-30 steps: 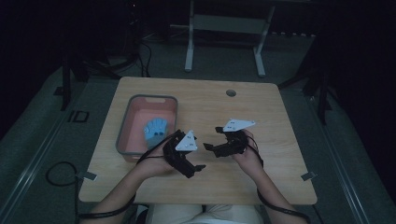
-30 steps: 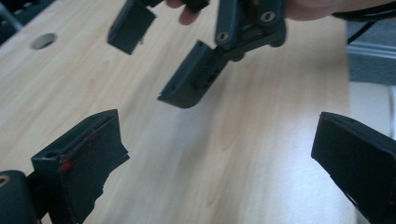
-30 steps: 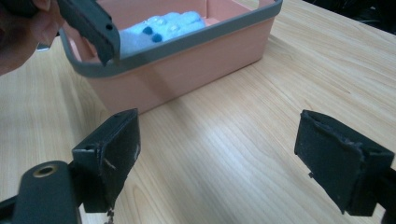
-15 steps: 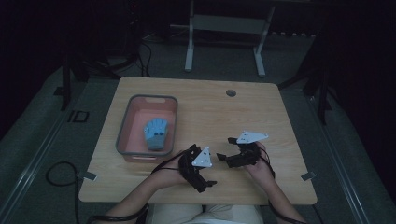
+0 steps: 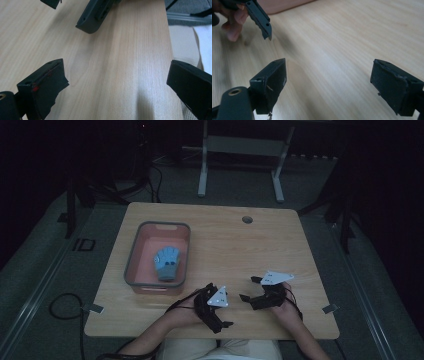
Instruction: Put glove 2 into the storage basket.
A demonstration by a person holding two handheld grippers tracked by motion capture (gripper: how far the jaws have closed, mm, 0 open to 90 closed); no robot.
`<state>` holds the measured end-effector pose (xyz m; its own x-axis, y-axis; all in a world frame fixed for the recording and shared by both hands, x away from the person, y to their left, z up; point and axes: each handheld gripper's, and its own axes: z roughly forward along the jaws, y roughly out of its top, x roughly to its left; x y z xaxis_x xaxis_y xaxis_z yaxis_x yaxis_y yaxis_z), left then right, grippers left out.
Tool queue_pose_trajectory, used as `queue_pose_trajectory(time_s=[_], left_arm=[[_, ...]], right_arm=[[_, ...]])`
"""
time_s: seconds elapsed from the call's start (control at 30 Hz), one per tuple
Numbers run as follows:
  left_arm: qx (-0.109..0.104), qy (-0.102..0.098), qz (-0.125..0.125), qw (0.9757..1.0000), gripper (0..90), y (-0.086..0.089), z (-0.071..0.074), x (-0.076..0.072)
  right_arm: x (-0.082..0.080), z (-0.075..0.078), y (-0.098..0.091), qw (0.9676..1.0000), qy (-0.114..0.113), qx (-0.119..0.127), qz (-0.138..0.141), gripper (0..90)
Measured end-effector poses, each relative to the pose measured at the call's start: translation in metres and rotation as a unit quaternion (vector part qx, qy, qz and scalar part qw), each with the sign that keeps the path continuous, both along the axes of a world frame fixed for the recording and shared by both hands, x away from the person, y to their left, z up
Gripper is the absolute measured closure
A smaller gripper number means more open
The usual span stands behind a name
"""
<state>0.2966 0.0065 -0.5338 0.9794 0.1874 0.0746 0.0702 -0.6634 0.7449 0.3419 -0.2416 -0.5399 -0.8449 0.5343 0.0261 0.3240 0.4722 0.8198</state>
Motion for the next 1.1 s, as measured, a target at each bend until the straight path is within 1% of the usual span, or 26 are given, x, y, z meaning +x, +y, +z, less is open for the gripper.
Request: queue_pose_trajectory(time_s=[0.07,0.1,0.13,0.3,0.4,0.47,0.57,0.67,0.7,0.77,0.8,0.83,0.87,0.9,0.97,1.07,1.1], left_arm=[[0.007,-0.002,-0.009,0.9999,2.0,-0.002,-0.005,-0.003],[0.007,-0.002,-0.009,0.9999,2.0,-0.002,-0.005,-0.003],[0.010,-0.003,-0.014,0.9999,2.0,-0.003,-0.008,-0.005],[0.013,-0.006,-0.016,0.9998,2.0,-0.003,-0.012,-0.007],[0.014,-0.008,-0.014,0.9998,2.0,-0.003,-0.014,-0.007],[0.010,-0.007,-0.010,0.9999,2.0,-0.002,-0.015,-0.007],[0.004,-0.009,-0.004,0.9999,2.0,0.000,-0.016,-0.007],[-0.004,-0.009,0.002,0.9999,2.0,0.002,-0.017,-0.007],[-0.004,-0.011,0.003,0.9999,2.0,0.003,-0.017,-0.007],[-0.002,-0.015,0.007,0.9999,2.0,0.004,-0.018,-0.007],[-0.004,-0.016,0.008,0.9998,2.0,0.004,-0.018,-0.007],[-0.008,-0.015,0.009,0.9998,2.0,0.004,-0.018,-0.008],[-0.008,-0.017,0.010,0.9998,2.0,0.004,-0.018,-0.008],[-0.001,-0.023,0.007,0.9997,2.0,0.004,-0.018,-0.009],[0.000,-0.023,0.008,0.9997,2.0,0.004,-0.018,-0.010],[-0.001,-0.021,0.010,0.9997,2.0,0.005,-0.019,-0.010],[-0.004,-0.020,0.009,0.9997,2.0,0.005,-0.019,-0.011]], right_arm=[[-0.002,-0.002,-0.002,1.0000,-0.002,-0.002,-0.001,13.2],[-0.002,-0.003,-0.003,1.0000,-0.002,0.000,0.000,12.7],[-0.004,-0.004,-0.004,1.0000,-0.004,0.000,-0.002,12.6],[-0.010,-0.008,-0.010,0.9999,-0.014,0.000,-0.004,12.6],[-0.012,-0.010,-0.012,0.9998,-0.016,-0.005,-0.010,13.0],[-0.014,-0.012,-0.016,0.9997,-0.015,-0.008,-0.018,13.3],[-0.015,-0.012,-0.019,0.9997,-0.015,-0.008,-0.017,13.2],[-0.021,-0.012,-0.024,0.9993,-0.027,-0.018,-0.018,13.3],[-0.021,-0.012,-0.024,0.9993,-0.027,-0.018,-0.018,13.3],[-0.023,-0.012,-0.025,0.9989,-0.035,-0.022,-0.020,13.3],[-0.023,-0.012,-0.026,0.9987,-0.041,-0.021,-0.021,13.3],[-0.023,-0.012,-0.026,0.9987,-0.041,-0.021,-0.021,13.3],[-0.022,-0.012,-0.026,0.9984,-0.046,-0.022,-0.025,13.3],[-0.022,-0.012,-0.026,0.9984,-0.045,-0.023,-0.026,13.3],[-0.022,-0.013,-0.026,0.9983,-0.045,-0.023,-0.027,13.3],[-0.021,-0.013,-0.026,0.9981,-0.047,-0.025,-0.029,13.3],[-0.021,-0.013,-0.025,0.9981,-0.048,-0.026,-0.030,13.3]])
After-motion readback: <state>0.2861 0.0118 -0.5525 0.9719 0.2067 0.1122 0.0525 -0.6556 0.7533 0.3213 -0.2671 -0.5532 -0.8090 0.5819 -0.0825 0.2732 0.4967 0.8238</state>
